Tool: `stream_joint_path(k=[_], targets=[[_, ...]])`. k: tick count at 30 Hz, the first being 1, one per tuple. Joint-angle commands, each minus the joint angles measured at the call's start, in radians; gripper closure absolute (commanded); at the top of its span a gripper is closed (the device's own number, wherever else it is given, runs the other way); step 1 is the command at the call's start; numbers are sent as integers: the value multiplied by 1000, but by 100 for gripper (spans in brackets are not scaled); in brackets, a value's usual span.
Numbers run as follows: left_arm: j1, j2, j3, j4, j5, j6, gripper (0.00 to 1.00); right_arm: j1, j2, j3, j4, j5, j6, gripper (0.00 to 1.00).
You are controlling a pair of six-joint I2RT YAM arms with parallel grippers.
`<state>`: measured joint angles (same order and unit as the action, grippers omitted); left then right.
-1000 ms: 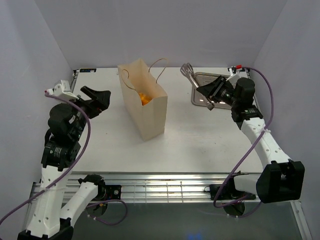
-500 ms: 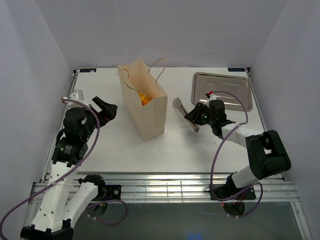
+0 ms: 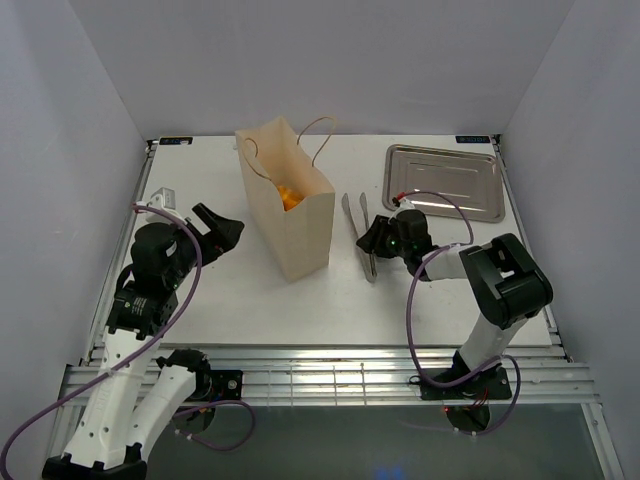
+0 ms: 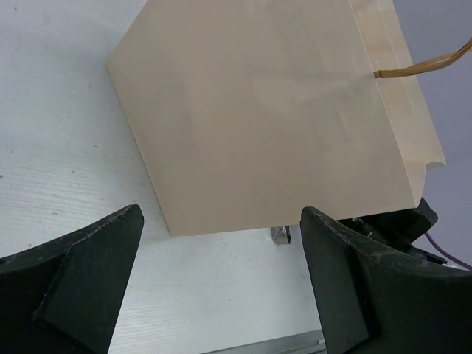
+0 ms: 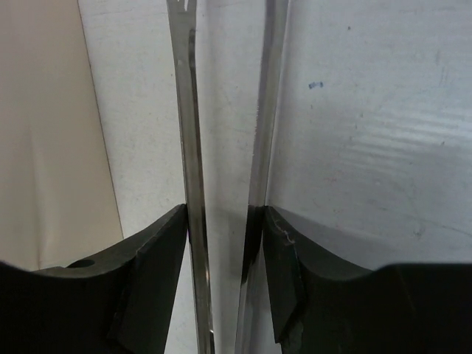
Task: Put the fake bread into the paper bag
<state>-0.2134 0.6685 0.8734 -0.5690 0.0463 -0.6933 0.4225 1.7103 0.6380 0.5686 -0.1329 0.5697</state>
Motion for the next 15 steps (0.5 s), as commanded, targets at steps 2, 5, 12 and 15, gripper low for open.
stream_joint_path(k=[2, 5, 12, 15], targets=[[-4, -7, -5, 6, 36, -17, 2, 7, 61, 80, -58, 49, -33, 47], [-6, -9, -2, 4, 47, -18, 2, 7, 55, 91, -84, 43, -45, 36], [-6, -23, -23, 1, 70, -35, 2, 10, -67, 78, -157, 56, -122, 10], [-4, -37, -36, 1, 81, -49, 2, 10, -145, 101, -248, 88, -157, 10]])
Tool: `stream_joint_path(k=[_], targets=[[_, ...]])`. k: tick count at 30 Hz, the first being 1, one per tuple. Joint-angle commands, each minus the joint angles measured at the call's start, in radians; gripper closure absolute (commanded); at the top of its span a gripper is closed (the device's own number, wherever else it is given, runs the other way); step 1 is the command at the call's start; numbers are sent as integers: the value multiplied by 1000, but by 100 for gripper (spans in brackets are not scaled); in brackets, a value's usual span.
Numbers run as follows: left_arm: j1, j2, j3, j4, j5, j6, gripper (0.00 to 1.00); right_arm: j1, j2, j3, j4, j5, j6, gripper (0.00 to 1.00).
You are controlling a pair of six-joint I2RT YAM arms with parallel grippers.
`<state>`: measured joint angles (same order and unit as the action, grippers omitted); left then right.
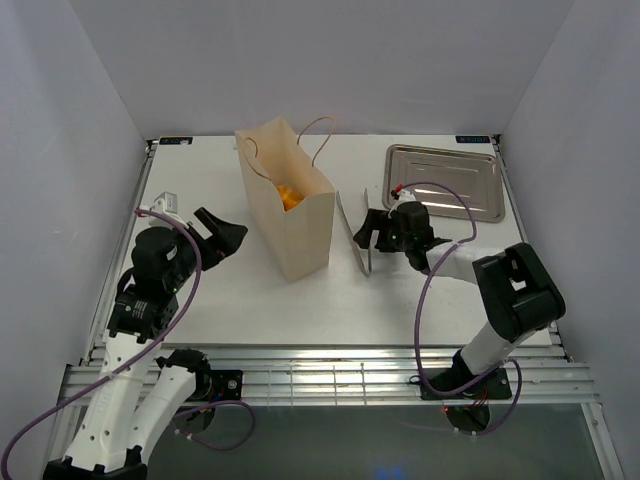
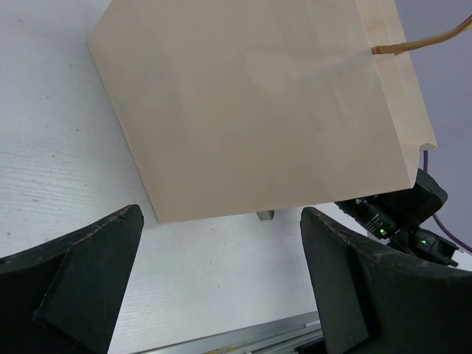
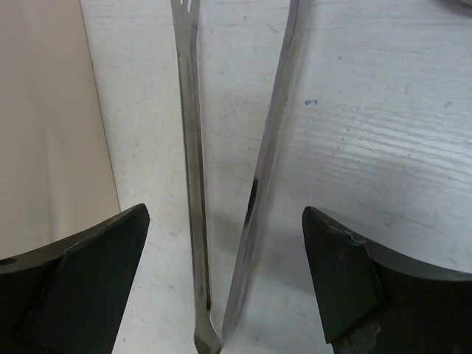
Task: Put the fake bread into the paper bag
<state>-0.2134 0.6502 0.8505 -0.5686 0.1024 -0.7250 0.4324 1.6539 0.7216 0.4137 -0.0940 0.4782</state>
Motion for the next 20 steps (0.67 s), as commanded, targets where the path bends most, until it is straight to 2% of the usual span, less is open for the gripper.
stream_joint_path(k=[1, 8, 18, 20], targets=[[-4, -24, -22, 1, 26, -20, 2, 0, -114, 24, -120, 59, -75, 10], [-4, -64, -63, -10, 40, -43, 2, 0, -386, -28, -355, 134, -67, 10], [-4, -124, -276, 82, 114, -128, 2, 0, -859, -353, -483, 105, 0, 10], [-4, -153, -320, 137, 141, -148, 2, 0, -963, -419, -490, 48, 5, 10]])
